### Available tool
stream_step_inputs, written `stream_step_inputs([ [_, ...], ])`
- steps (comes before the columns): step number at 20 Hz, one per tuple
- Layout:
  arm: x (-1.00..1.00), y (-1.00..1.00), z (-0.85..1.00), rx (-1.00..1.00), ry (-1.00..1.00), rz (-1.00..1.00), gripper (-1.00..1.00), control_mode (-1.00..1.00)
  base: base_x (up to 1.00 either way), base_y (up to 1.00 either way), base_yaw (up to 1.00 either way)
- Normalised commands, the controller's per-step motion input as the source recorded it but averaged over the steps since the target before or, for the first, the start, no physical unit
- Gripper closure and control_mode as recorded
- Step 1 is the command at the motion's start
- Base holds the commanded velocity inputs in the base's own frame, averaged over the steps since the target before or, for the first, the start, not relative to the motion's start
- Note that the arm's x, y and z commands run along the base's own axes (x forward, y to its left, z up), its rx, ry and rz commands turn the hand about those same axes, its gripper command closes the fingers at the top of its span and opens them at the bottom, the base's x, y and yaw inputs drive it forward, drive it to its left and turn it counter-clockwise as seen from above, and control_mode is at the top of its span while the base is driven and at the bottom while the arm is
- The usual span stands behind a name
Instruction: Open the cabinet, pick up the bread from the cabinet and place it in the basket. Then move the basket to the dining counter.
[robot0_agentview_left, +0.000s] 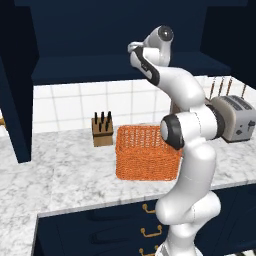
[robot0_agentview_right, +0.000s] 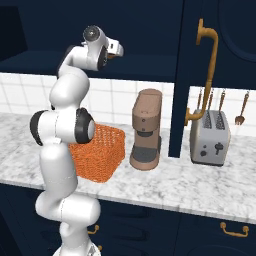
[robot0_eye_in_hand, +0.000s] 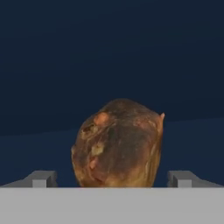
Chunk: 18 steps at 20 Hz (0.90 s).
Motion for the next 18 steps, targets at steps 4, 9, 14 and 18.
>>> stream_step_inputs([
  [4, 0.39, 0.0, -0.01, 0.0, 0.01, 0.0, -1.0, -1.0, 0.0, 0.0, 0.0],
  [9, 0.36, 0.0, 0.0, 0.0, 0.0, 0.0, -1.0, -1.0, 0.0, 0.0, 0.0],
  [14, 0.1, -0.01, -0.25, 0.0, 0.0, 0.0, 1.0, -1.0, 0.0, 0.0, 0.0],
  [18, -0.02, -0.08, -0.45, 0.0, 0.0, 0.0, 1.0, -1.0, 0.0, 0.0, 0.0],
])
